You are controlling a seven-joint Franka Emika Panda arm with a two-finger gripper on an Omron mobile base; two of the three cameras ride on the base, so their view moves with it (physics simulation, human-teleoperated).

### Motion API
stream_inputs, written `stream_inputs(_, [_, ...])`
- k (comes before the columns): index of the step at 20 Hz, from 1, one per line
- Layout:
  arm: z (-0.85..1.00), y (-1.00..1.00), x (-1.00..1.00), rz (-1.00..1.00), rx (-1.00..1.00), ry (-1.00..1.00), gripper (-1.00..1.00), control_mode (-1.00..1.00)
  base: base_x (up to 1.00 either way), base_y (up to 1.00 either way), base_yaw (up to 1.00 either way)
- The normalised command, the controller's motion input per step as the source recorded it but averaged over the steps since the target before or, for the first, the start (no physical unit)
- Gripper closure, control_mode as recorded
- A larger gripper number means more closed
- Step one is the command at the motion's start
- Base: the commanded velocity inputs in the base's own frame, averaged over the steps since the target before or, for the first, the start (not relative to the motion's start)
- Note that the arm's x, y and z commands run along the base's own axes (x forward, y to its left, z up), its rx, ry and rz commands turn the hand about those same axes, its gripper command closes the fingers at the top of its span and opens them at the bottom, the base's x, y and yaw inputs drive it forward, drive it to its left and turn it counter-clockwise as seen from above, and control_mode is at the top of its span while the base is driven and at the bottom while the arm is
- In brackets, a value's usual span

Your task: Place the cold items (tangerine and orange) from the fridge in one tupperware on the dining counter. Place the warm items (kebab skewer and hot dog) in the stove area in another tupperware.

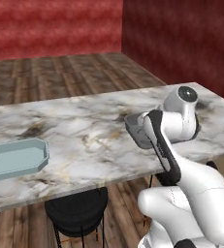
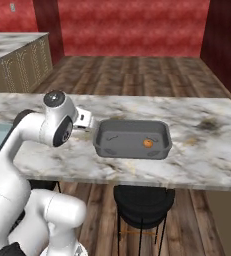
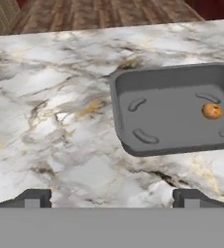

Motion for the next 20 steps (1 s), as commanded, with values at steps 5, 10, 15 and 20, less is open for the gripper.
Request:
stream_inputs(5, [-0.08, 0.00, -1.00, 0.13, -0.16, 0.00, -1.00, -1.00, 0.00, 0.00, 0.00])
stream_inputs(10, [-0.40, -0.52, -0.74, 0.08, 0.06, -0.06, -1.00, -1.00, 0.00, 0.00, 0.00])
stream_inputs(15, [-0.10, -0.17, -0.29, 0.00, 0.01, -0.01, -1.00, -1.00, 0.00, 0.00, 0.00])
stream_inputs(20, [0.00, 0.00, -0.32, 0.00, 0.00, -0.02, -1.00, -1.00, 0.00, 0.00, 0.00])
